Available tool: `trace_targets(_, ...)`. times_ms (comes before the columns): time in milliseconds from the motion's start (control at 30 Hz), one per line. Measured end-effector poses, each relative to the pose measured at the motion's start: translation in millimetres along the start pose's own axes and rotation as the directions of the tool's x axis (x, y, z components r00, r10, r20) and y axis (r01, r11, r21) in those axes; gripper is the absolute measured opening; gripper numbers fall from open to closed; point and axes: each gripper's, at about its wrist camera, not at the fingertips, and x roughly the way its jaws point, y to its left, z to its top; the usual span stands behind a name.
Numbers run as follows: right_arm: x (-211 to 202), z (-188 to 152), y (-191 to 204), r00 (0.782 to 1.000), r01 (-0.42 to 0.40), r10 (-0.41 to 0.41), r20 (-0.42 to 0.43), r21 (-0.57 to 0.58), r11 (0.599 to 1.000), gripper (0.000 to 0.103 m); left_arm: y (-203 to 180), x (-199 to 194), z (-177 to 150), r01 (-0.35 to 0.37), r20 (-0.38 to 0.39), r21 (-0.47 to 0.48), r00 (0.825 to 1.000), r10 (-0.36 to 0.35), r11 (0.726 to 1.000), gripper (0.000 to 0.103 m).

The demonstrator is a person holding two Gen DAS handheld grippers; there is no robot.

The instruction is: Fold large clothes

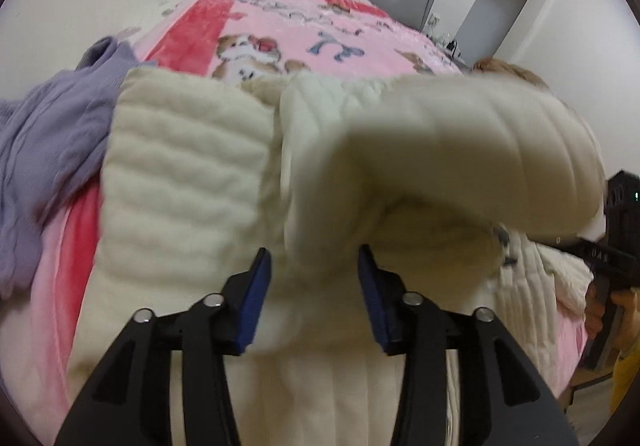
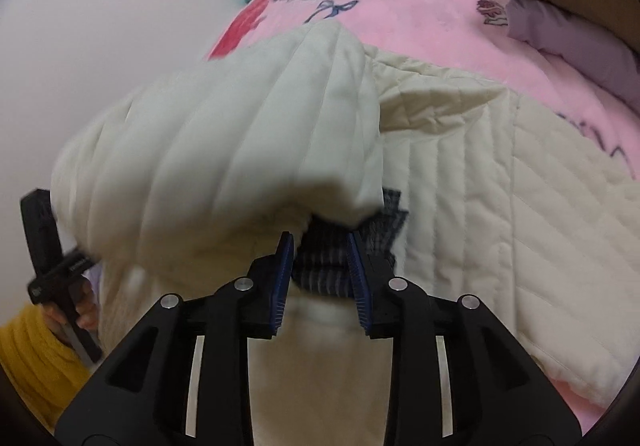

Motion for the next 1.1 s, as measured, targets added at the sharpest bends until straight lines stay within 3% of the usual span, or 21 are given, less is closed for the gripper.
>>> trace_targets(33,-4.2,-1.6,-4.8,0.999,-0.034,0.035,-0.015,0.037,0.999,0.03,0.5,-3.5,-2.5,0.007,-0.022,-0.004,1.0,-0.008,1.0,0.046)
trace_targets(67,-7.3,-2.2,-9.1,0.998,-0.063,0.065,-0.022,0.078,0.995,0.04,1.1,-7.5,-3.0,0.026,-0.046,-0.018,0.999,-0.027,1.0,0.046)
trace_targets(100,-12.7,-3.2,-15.7,0.994,-0.102,0.107,-0.025,0.154,0.983,0.046,2.4,-14.7,-0.4,0.075,-0.063,-0.064,0.995,-0.079,0.995,0.047)
trace_targets(133,-20.0,-2.7,-25.0,0.985,-0.164,0.171,-0.004,0.252,0.954,0.056,4.1,-22.6,4.5,0.138,-0.056,-0.129,0.988,-0.146,0.982,0.051)
trace_targets(167,-24.0,-2.3,-29.2,0.98,-0.196,0.2,0.018,0.297,0.934,0.058,5.1,-26.8,8.1,0.179,-0.047,-0.17,0.981,-0.189,0.969,0.065)
trace_targets(233,-36.1,0.1,-41.1,0.945,-0.327,0.302,0.127,0.43,0.841,0.06,9.9,-36.8,21.8,0.309,0.004,-0.305,0.946,-0.323,0.901,0.074)
trace_targets(333,-37.8,7.6,-51.0,0.883,-0.468,0.395,0.255,0.553,0.689,0.071,13.7,-35.4,35.1,0.419,0.071,-0.459,0.897,-0.437,0.784,0.076)
trace_targets(400,-29.7,14.7,-52.8,0.875,-0.479,0.404,0.268,0.602,0.638,0.072,16.7,-27.8,39.6,0.415,0.093,-0.536,0.894,-0.437,0.735,0.077)
trace_targets(467,-18.3,24.5,-52.0,0.889,-0.449,0.389,0.241,0.621,0.643,0.072,21.9,-16.2,41.4,0.391,0.098,-0.61,0.9,-0.424,0.689,0.077)
trace_targets(533,-0.5,35.0,-50.4,0.897,-0.427,0.39,0.208,0.637,0.642,0.072,27.6,0.1,41.3,0.378,0.091,-0.677,0.895,-0.438,0.632,0.077)
trace_targets(600,14.3,42.2,-47.5,0.906,-0.4,0.387,0.172,0.644,0.652,0.075,31.3,14.9,38.4,0.375,0.097,-0.713,0.89,-0.447,0.593,0.077)
trace_targets(633,21.4,45.4,-43.9,0.919,-0.367,0.368,0.139,0.642,0.673,0.075,31.9,19.6,38.1,0.369,0.094,-0.72,0.891,-0.444,0.587,0.077)
trace_targets(700,31.6,48.8,-36.8,0.928,-0.341,0.357,0.107,0.628,0.699,0.067,31.9,30.8,36.2,0.331,0.065,-0.737,0.903,-0.426,0.589,0.064)
trace_targets(767,39.6,49.0,-34.7,0.927,-0.348,0.355,0.121,0.629,0.695,0.031,31.5,41.7,34.0,0.312,0.046,-0.758,0.901,-0.43,0.573,0.025)
trace_targets(800,40.7,49.0,-34.4,0.929,-0.346,0.35,0.124,0.626,0.699,0.023,30.7,44.3,33.5,0.311,0.048,-0.763,0.902,-0.43,0.566,0.017)
trace_targets(833,39.3,50.5,-32.5,0.931,-0.346,0.342,0.129,0.61,0.713,0.011,28.2,43.6,36.4,0.305,0.044,-0.753,0.907,-0.418,0.583,0.013)
trace_targets(900,20.7,55.3,-20.1,0.935,-0.354,0.311,0.172,0.511,0.783,0.008,18.8,30.1,49.1,0.314,0.063,-0.678,0.925,-0.374,0.664,0.007)
trace_targets(933,11.3,58.8,-12.0,0.935,-0.355,0.302,0.187,0.451,0.819,0.007,11.2,14.7,57.6,0.324,0.095,-0.603,0.936,-0.338,0.729,0.007)
trace_targets(1000,-11.5,62.3,13.2,0.95,-0.297,0.253,0.182,0.283,0.912,0.007,-2.4,-14.3,66.4,0.341,0.162,-0.444,0.94,-0.3,0.828,0.007)
trace_targets(1033,-17.8,61.2,19.6,0.956,-0.272,0.235,0.175,0.232,0.934,0.007,-10.2,-27.1,66.3,0.334,0.176,-0.36,0.941,-0.288,0.871,0.007)
trace_targets(1100,-22.4,48.0,33.0,0.975,-0.197,0.179,0.132,0.134,0.971,0.007,-20.1,-36.0,58.0,0.298,0.148,-0.25,0.952,-0.267,0.921,0.007)
